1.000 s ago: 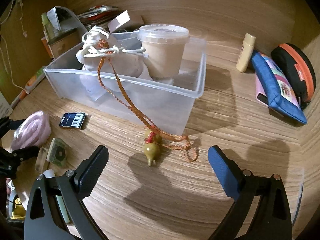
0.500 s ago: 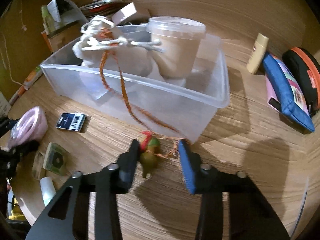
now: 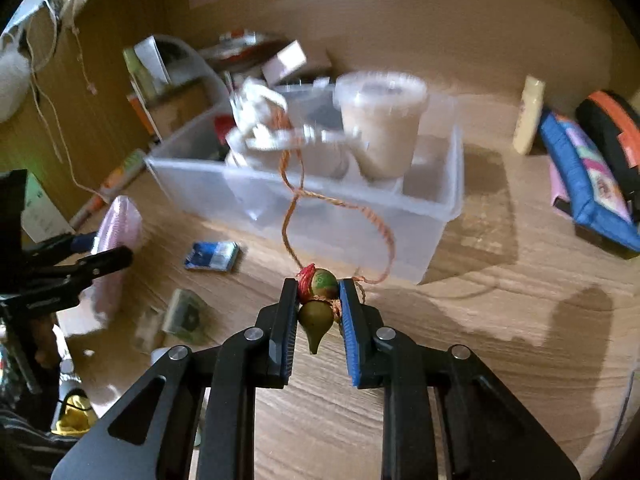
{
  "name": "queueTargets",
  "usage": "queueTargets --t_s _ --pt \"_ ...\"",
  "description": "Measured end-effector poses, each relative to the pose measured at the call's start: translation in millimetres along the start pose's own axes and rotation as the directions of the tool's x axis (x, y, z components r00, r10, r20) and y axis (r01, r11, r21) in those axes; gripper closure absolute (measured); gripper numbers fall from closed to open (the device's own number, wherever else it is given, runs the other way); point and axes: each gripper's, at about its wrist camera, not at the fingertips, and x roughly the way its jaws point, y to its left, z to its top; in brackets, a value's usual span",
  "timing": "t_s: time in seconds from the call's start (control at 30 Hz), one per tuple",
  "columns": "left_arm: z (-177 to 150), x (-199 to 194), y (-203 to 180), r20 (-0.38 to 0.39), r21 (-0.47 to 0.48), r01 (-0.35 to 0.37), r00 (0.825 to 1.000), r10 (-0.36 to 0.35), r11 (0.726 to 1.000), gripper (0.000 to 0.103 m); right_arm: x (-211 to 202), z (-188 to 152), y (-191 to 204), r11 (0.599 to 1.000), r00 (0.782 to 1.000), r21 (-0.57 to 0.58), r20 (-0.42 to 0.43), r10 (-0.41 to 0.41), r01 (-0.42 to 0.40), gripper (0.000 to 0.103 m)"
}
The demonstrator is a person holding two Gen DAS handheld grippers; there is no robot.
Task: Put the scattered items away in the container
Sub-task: 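Grasp the bagged pink rope with the left gripper while the right grasps the green bead, then carry the pink rope and white drawstring bag into the clear box and open both grippers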
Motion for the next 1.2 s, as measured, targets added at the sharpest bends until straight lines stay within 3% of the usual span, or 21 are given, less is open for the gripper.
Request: queueTargets --t_s 0.4,0.7,0.9,1.2 --pt "27.3 -12.8 -8.6 0.093 -0.036 0.029 0.995 -0.026 0.999 0.038 -45.7 16.3 17.4 1.0 0.989 -0.003 0.149 -0.023 0.024 0.085" --pt "49.3 -23.7 -12.6 0.147 -0.048 0.057 0.988 -0.049 0.997 0.039 -45.0 29.2 4.8 0.998 0.982 0.024 0.181 -0.053 0.049 0.085" --pt "69.6 -33.9 -16.6 0.179 -0.033 0.111 0.978 -0.104 0.993 0.039 -41.7 38.8 -4.8 0.998 0.978 0.033 0.2 -0.058 0.053 0.085" --pt "107.9 -40.2 -29.1 0.242 0.025 0.065 0.968 -0.069 0.998 0.039 -39.9 59.9 -10.2 0.998 0.969 0.028 0.237 -0.066 0.061 0.085"
